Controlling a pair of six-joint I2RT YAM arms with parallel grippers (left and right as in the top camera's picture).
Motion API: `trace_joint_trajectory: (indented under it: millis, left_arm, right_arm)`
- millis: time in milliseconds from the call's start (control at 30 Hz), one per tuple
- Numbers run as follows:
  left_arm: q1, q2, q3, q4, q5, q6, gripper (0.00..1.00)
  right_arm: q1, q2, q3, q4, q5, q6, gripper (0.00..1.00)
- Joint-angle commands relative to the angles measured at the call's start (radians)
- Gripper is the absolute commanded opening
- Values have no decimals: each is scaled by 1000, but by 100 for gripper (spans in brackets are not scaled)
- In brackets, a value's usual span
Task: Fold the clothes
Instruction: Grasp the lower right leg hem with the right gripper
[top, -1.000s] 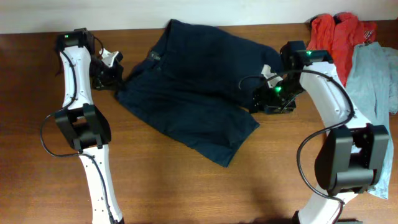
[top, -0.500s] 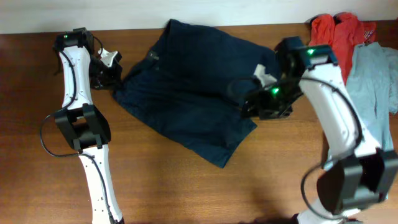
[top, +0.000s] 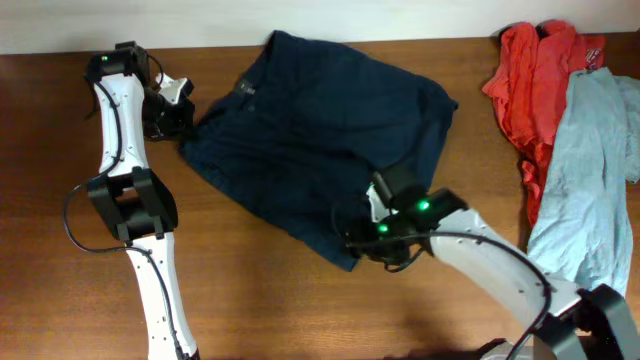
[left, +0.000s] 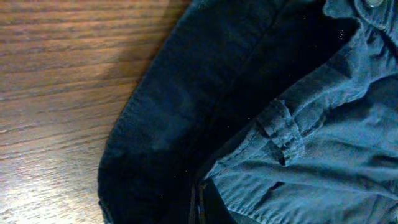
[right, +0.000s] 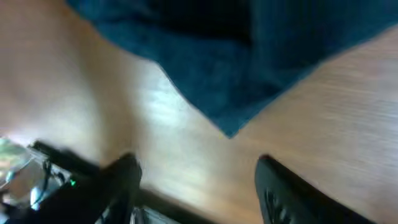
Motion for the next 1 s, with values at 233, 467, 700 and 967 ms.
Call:
trace_joint_trajectory:
  millis: [233,467,700,967]
  left_arm:
    - [10,-27,24,9,-7,1,0]
    - [10,-27,24,9,-7,1,0]
    - [10,-27,24,1,-7,1,0]
    - [10,-27,24,1,-7,1,0]
  right_arm:
    - [145,7,-62,129,244,447,63]
    - [143,27,-95,109,262,501,61]
    - [143,43,-109,178,258,503,59]
    - [143,121,-109,232,197,502,49]
